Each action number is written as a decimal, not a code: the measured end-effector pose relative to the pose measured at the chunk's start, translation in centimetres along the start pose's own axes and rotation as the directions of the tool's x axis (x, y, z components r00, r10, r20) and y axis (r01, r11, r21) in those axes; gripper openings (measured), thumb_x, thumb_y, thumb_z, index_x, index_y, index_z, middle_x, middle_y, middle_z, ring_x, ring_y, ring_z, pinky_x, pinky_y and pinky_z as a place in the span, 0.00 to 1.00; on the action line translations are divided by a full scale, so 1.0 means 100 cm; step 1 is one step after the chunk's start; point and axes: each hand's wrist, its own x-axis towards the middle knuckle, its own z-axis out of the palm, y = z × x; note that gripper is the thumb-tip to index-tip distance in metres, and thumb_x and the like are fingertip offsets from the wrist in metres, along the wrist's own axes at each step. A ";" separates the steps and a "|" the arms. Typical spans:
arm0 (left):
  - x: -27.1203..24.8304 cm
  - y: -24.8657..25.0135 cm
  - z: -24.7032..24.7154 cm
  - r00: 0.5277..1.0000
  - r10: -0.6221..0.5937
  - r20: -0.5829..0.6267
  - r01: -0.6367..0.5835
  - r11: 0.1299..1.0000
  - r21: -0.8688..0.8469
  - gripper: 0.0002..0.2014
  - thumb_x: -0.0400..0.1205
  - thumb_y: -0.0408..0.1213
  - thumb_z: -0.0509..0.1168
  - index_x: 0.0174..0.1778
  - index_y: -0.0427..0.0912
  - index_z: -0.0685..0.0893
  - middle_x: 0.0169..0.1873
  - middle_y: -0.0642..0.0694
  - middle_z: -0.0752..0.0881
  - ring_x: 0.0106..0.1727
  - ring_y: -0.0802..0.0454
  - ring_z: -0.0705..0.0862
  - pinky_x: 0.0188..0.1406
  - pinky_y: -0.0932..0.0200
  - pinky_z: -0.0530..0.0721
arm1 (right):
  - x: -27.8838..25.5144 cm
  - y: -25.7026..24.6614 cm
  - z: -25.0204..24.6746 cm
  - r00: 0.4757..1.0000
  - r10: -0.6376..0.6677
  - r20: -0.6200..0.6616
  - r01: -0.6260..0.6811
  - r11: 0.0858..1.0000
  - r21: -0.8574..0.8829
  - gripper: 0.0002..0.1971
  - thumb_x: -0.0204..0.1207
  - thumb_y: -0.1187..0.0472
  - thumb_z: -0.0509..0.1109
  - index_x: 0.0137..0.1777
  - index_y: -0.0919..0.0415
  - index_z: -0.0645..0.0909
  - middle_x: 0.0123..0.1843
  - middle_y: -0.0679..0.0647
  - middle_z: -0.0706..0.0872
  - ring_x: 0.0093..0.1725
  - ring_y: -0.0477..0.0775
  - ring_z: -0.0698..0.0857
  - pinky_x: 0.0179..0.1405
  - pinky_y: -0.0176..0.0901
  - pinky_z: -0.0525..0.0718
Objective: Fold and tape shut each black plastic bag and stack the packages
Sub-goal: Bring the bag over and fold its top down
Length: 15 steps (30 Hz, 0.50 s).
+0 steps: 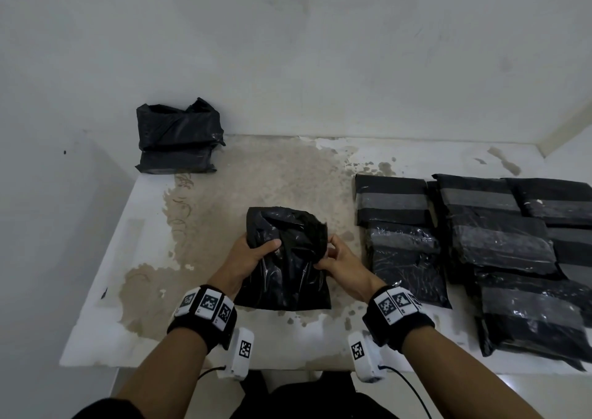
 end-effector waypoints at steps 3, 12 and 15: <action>0.001 -0.004 -0.002 0.998 0.016 -0.062 -0.014 0.999 0.031 0.16 0.76 0.38 0.79 0.58 0.45 0.88 0.50 0.48 0.93 0.50 0.50 0.92 0.47 0.57 0.88 | 0.001 -0.002 -0.001 0.998 0.056 -0.023 -0.055 0.998 0.031 0.20 0.80 0.72 0.67 0.69 0.57 0.75 0.54 0.59 0.86 0.52 0.56 0.87 0.52 0.48 0.87; -0.004 -0.016 -0.005 0.995 0.008 -0.100 -0.005 1.000 0.027 0.13 0.78 0.36 0.78 0.57 0.39 0.89 0.46 0.48 0.94 0.44 0.53 0.93 0.37 0.65 0.87 | 0.010 -0.016 -0.001 1.000 -0.011 -0.025 0.012 0.999 0.042 0.18 0.87 0.48 0.68 0.61 0.64 0.85 0.50 0.55 0.92 0.49 0.54 0.90 0.47 0.44 0.86; -0.005 -0.018 -0.007 0.996 -0.005 -0.090 0.006 1.000 0.009 0.12 0.78 0.36 0.77 0.56 0.40 0.89 0.48 0.46 0.93 0.45 0.52 0.93 0.37 0.65 0.87 | 0.020 -0.010 0.000 0.990 -0.066 -0.123 0.062 0.997 -0.039 0.12 0.86 0.59 0.70 0.56 0.71 0.83 0.47 0.61 0.88 0.44 0.56 0.88 0.39 0.42 0.87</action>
